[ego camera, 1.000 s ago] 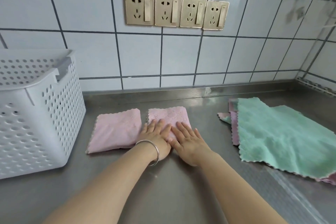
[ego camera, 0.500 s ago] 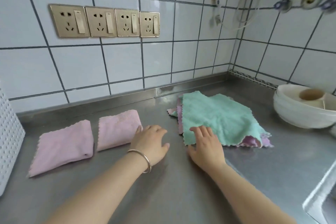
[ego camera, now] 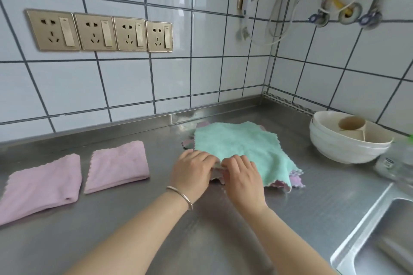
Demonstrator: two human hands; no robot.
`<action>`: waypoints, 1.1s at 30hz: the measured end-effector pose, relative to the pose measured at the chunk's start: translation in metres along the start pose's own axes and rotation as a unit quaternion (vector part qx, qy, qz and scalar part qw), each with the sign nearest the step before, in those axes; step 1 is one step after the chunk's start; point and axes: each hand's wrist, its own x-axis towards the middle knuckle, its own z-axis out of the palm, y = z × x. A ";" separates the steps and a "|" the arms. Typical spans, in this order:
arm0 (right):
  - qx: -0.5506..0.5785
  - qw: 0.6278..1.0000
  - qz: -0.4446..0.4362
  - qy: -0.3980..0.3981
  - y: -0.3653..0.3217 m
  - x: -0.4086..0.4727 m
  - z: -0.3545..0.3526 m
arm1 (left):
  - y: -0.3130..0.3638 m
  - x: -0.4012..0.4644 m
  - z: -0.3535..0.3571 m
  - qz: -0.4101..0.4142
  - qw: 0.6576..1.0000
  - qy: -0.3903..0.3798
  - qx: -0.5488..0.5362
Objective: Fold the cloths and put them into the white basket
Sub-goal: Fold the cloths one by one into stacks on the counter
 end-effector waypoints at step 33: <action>0.329 0.919 0.160 -0.148 -0.186 0.154 -0.097 | -0.190 -0.099 -0.327 -0.332 0.929 0.162 0.025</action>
